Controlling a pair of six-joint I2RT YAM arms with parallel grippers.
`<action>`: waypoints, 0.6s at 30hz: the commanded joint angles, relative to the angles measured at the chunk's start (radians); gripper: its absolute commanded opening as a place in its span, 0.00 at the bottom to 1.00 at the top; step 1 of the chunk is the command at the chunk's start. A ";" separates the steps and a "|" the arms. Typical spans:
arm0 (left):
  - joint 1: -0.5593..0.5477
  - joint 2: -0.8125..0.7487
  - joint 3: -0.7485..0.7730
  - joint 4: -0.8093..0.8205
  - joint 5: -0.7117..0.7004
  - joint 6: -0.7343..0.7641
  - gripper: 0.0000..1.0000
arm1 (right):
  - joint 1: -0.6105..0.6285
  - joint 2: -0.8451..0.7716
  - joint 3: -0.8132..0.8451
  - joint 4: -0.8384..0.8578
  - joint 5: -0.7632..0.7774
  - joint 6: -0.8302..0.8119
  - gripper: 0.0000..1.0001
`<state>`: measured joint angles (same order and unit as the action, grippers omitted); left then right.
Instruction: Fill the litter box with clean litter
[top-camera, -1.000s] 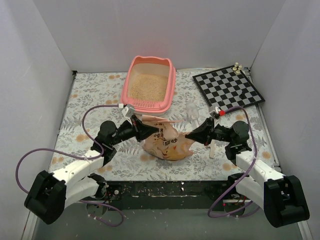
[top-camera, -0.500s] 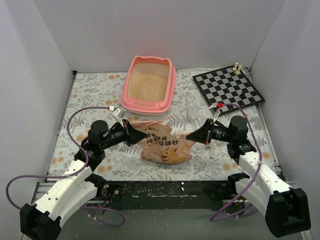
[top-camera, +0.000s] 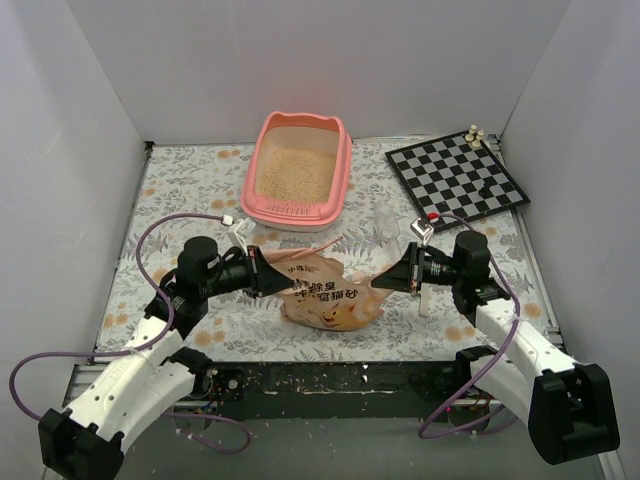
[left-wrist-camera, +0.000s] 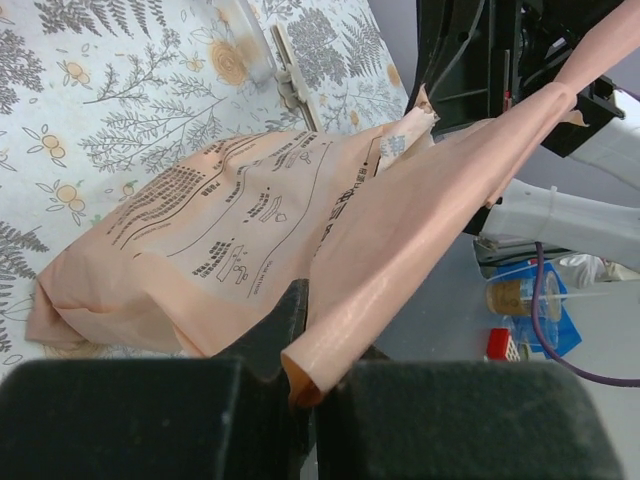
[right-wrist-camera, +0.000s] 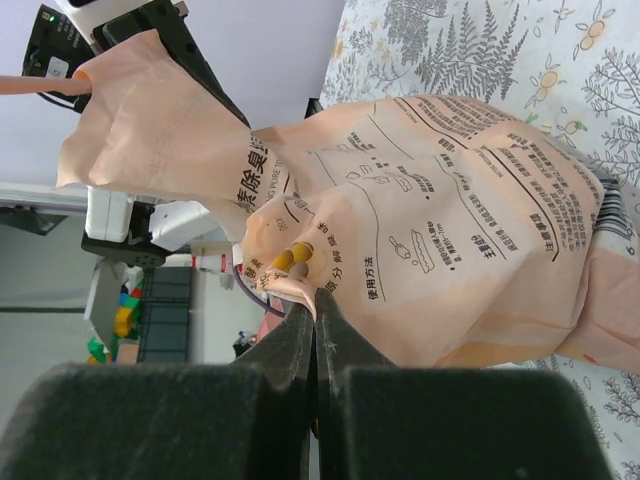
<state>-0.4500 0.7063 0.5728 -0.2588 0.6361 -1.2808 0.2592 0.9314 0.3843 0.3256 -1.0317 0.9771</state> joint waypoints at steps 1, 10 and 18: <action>0.019 0.077 0.074 -0.007 0.112 -0.025 0.00 | -0.034 0.041 0.015 -0.007 -0.042 0.060 0.01; 0.184 0.321 0.078 0.015 0.283 0.014 0.00 | -0.119 0.144 -0.004 -0.080 -0.105 -0.010 0.01; 0.206 0.403 0.092 -0.204 0.415 0.161 0.00 | -0.175 0.172 -0.071 -0.149 -0.077 -0.121 0.01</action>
<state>-0.2699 1.1156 0.6575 -0.3157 0.9810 -1.2255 0.1211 1.1023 0.3511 0.2333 -1.1145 0.9325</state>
